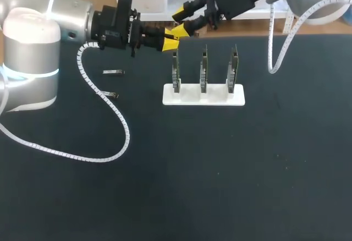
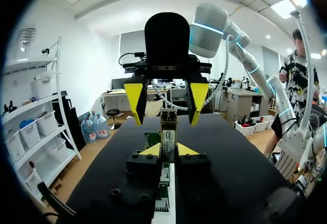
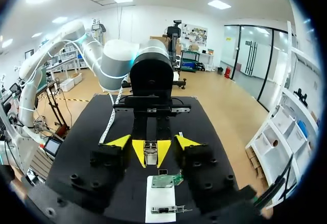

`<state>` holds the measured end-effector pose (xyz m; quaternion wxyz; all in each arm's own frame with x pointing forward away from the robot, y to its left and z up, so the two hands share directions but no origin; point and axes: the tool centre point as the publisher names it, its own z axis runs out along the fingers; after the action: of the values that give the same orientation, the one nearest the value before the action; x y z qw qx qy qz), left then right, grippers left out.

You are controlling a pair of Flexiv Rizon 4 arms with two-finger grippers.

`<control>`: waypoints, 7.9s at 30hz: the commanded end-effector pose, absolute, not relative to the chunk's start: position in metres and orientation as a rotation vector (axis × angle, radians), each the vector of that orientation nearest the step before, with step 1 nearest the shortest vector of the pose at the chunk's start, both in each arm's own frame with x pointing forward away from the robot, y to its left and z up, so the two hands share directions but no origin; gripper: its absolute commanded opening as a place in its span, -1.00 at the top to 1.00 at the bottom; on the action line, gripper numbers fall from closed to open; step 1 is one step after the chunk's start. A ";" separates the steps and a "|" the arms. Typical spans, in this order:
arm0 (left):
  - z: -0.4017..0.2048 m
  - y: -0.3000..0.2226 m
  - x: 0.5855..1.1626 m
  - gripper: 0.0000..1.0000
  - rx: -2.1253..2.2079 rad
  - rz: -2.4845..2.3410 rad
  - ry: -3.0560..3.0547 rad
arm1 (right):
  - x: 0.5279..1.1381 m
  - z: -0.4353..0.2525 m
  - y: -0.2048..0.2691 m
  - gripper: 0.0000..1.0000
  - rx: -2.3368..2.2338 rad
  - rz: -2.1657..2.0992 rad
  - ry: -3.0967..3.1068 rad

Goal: Pick up the optical module with the left hand, and insert it into the network port with the right hand.

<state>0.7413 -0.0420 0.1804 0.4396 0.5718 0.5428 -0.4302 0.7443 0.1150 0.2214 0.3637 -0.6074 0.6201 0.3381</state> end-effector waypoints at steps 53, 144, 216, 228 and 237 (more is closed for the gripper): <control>0.181 -0.042 0.744 1.00 1.426 -1.071 1.351 | 0.744 0.221 0.110 1.00 -1.569 0.885 1.585; 0.176 0.017 0.772 -1.00 1.636 -0.823 1.537 | 0.758 0.243 0.106 1.00 -1.604 0.916 1.611; 0.176 0.017 0.772 -1.00 1.636 -0.823 1.537 | 0.704 0.226 0.107 1.00 -1.515 1.029 1.764; 0.176 0.017 0.772 -1.00 1.636 -0.823 1.537 | 0.704 0.226 0.107 1.00 -1.515 1.029 1.764; 0.176 0.017 0.772 -1.00 1.636 -0.823 1.537 | 0.688 0.227 0.111 1.00 -1.554 1.011 1.772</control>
<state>0.7701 0.0175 0.1753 0.3704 0.6354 0.5970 -0.3203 0.6957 0.1112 0.2223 0.2818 -0.5802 0.6593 0.3862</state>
